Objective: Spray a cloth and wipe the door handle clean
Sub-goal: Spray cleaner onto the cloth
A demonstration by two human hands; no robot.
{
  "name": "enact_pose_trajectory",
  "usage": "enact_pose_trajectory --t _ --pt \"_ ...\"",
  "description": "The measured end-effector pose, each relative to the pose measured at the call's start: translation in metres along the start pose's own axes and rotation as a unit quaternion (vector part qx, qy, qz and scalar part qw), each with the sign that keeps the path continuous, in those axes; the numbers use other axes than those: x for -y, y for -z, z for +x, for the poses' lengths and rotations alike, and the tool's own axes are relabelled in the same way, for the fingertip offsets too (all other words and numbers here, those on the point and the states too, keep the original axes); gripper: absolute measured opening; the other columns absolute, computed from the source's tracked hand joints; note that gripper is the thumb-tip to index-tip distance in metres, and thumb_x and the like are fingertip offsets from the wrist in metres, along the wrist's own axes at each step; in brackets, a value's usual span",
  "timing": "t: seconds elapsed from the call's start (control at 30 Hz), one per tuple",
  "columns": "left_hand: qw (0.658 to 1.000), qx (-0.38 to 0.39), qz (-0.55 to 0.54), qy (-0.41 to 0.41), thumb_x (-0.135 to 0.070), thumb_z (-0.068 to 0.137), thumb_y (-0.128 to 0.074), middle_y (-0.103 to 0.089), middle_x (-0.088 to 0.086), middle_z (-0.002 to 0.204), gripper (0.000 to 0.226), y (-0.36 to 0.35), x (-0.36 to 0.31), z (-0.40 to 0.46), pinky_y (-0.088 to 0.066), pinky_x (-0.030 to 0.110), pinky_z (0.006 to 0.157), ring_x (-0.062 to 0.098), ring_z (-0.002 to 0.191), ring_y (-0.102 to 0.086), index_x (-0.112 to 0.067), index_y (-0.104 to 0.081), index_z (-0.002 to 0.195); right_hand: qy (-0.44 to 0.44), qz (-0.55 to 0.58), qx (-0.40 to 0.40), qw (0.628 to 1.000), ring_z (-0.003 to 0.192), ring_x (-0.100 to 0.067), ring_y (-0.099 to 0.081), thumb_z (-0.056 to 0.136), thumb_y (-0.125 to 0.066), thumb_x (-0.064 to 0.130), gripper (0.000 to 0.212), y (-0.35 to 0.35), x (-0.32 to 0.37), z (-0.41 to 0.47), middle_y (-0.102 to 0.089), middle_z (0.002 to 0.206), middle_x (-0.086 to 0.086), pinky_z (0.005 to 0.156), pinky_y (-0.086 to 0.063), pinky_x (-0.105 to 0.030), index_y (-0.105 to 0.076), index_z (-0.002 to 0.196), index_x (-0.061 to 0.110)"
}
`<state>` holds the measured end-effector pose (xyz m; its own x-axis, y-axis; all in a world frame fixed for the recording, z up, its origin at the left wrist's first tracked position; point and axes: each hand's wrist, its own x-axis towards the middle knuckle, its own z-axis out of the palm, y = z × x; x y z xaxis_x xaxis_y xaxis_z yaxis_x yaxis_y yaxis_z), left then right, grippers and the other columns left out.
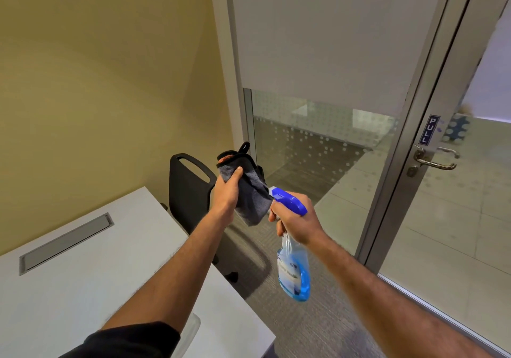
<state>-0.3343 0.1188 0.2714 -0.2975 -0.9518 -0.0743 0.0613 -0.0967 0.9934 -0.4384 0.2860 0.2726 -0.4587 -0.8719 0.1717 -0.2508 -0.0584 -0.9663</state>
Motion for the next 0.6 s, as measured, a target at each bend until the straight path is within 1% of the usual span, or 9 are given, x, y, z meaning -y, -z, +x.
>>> enact_pose_trajectory --t 0.07,0.17,0.27,0.33,0.43,0.5,0.57,0.6 --pt "1.0 -0.001 -0.003 0.003 -0.049 0.092 -0.064 -0.067 0.0 0.126 0.047 0.001 0.0 -0.003 -0.05 0.043 0.098 0.02 0.115 -0.062 -0.027 -0.057 0.132 -0.004 0.004 0.036 0.999 0.042 -0.022 -0.059 0.079 -0.059 0.026 0.023 -0.004 0.0 -0.007 -0.066 0.057 -0.011 0.044 -0.046 -0.026 -0.062 0.057 0.019" --pt "1.0 -0.006 -0.01 0.005 -0.047 0.092 -0.064 -0.069 0.0 0.125 0.044 0.007 -0.003 -0.006 -0.051 0.044 0.098 0.021 0.115 -0.064 -0.027 -0.059 0.131 -0.043 -0.009 0.06 0.997 0.043 -0.021 -0.061 0.078 -0.059 0.025 0.023 -0.011 -0.01 -0.019 -0.066 0.055 -0.006 0.045 -0.047 -0.026 -0.063 0.057 0.018" --pt "1.0 -0.005 -0.025 0.0 -0.043 0.094 -0.064 -0.071 0.0 0.122 0.04 0.014 -0.008 -0.011 -0.051 0.036 0.083 0.019 0.112 -0.064 -0.026 -0.061 0.13 -0.07 -0.033 0.061 0.995 0.043 -0.019 -0.061 0.079 -0.06 0.022 0.019 -0.014 -0.026 -0.032 -0.064 0.052 -0.002 0.047 -0.049 -0.028 -0.064 0.062 0.015" --pt "1.0 -0.002 -0.031 -0.003 -0.041 0.095 -0.063 -0.071 -0.001 0.12 0.035 0.019 -0.009 -0.015 -0.048 0.032 0.077 0.018 0.111 -0.064 -0.026 -0.062 0.126 -0.086 -0.033 0.058 0.994 0.044 -0.021 -0.06 0.081 -0.06 0.02 0.019 -0.013 -0.034 -0.039 -0.064 0.053 -0.003 0.049 -0.05 -0.03 -0.062 0.063 0.013" --pt "1.0 0.002 -0.028 -0.002 -0.041 0.095 -0.063 -0.071 -0.003 0.118 0.022 0.027 -0.006 -0.019 -0.048 0.033 0.079 0.017 0.108 -0.064 -0.033 -0.063 0.115 -0.07 -0.021 0.034 0.997 0.045 -0.022 -0.061 0.08 -0.062 0.022 0.018 -0.013 -0.03 -0.042 -0.068 0.061 -0.011 0.049 -0.05 -0.03 -0.065 0.066 0.01" --pt "1.0 -0.002 -0.023 0.002 -0.042 0.094 -0.064 -0.071 -0.005 0.115 0.017 0.031 -0.002 -0.023 -0.049 0.033 0.081 0.015 0.106 -0.065 -0.036 -0.063 0.11 -0.042 -0.007 0.032 0.999 0.045 -0.022 -0.06 0.082 -0.062 0.019 0.018 -0.017 -0.02 -0.039 -0.069 0.061 -0.006 0.048 -0.05 -0.029 -0.065 0.069 0.008" --pt "1.0 -0.012 -0.018 0.0 -0.043 0.094 -0.065 -0.071 -0.009 0.109 0.01 0.035 0.004 -0.026 -0.049 0.029 0.076 0.013 0.103 -0.065 -0.039 -0.063 0.103 -0.026 0.006 0.04 0.999 0.044 -0.021 -0.059 0.084 -0.06 0.018 0.02 -0.023 -0.009 -0.038 -0.065 0.056 -0.002 0.046 -0.048 -0.028 -0.062 0.065 0.011" --pt "1.0 -0.016 -0.015 -0.003 -0.044 0.093 -0.066 -0.07 -0.011 0.108 0.009 0.038 0.008 -0.028 -0.049 0.028 0.074 0.012 0.103 -0.065 -0.04 -0.062 0.101 -0.02 0.009 0.042 0.999 0.043 -0.021 -0.059 0.083 -0.059 0.019 0.021 -0.028 -0.004 -0.038 -0.063 0.055 -0.003 0.046 -0.047 -0.028 -0.061 0.063 0.013"
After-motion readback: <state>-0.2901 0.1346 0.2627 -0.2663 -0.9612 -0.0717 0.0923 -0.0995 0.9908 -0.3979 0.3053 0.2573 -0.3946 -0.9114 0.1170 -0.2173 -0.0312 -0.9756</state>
